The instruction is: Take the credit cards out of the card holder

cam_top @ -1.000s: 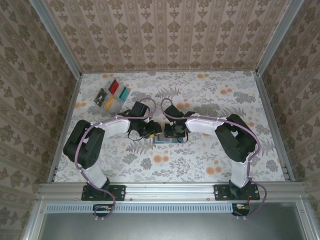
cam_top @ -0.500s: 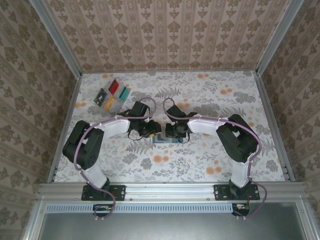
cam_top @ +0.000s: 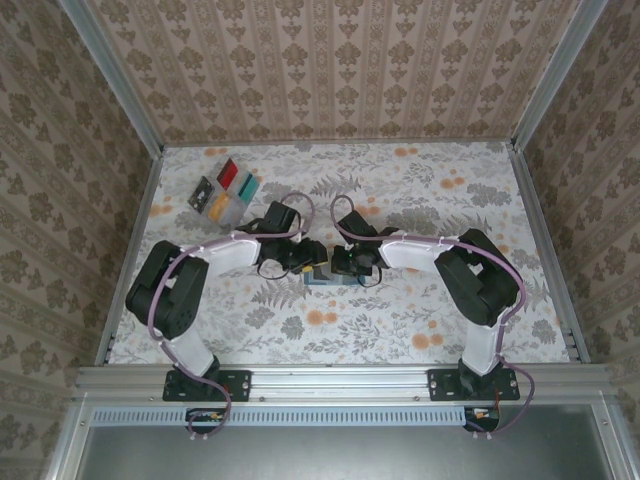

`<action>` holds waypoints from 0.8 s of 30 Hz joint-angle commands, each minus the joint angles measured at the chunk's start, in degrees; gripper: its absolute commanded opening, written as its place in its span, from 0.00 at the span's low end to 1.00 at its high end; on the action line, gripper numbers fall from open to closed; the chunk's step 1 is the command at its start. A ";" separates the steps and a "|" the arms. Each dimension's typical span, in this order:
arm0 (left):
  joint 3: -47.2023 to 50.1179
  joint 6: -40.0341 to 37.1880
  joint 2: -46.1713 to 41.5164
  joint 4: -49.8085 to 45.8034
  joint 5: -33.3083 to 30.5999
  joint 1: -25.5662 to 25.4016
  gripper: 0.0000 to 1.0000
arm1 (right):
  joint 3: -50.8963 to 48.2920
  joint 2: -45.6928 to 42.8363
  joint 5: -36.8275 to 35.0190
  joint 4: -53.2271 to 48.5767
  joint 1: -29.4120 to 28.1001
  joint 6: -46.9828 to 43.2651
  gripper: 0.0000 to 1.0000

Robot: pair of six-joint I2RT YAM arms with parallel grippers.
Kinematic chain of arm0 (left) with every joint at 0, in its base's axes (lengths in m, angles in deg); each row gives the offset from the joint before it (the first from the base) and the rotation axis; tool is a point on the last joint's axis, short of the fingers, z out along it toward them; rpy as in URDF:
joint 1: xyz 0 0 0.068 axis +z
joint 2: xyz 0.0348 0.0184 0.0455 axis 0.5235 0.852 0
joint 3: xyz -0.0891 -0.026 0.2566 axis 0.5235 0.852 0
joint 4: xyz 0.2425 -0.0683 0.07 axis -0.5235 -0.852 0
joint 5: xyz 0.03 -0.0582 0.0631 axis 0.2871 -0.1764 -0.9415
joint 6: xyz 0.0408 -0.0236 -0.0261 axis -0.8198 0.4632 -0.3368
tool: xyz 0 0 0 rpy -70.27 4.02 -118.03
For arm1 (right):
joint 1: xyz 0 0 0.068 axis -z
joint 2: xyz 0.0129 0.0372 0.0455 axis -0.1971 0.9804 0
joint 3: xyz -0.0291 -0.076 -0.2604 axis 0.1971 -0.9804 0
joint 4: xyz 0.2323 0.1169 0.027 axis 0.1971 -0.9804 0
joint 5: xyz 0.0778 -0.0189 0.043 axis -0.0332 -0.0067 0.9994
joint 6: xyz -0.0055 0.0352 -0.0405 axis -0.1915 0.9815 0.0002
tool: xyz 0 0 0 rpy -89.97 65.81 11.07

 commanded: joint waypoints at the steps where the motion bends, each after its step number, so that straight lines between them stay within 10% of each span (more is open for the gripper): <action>1: -0.95 -0.13 1.91 -0.42 2.42 -0.86 0.44 | -1.60 -1.18 0.45 -0.29 0.38 0.69 0.19; 24: -10.21 3.86 10.37 10.53 9.25 -5.85 0.39 | -13.90 -26.91 -18.44 1.20 0.91 2.10 0.43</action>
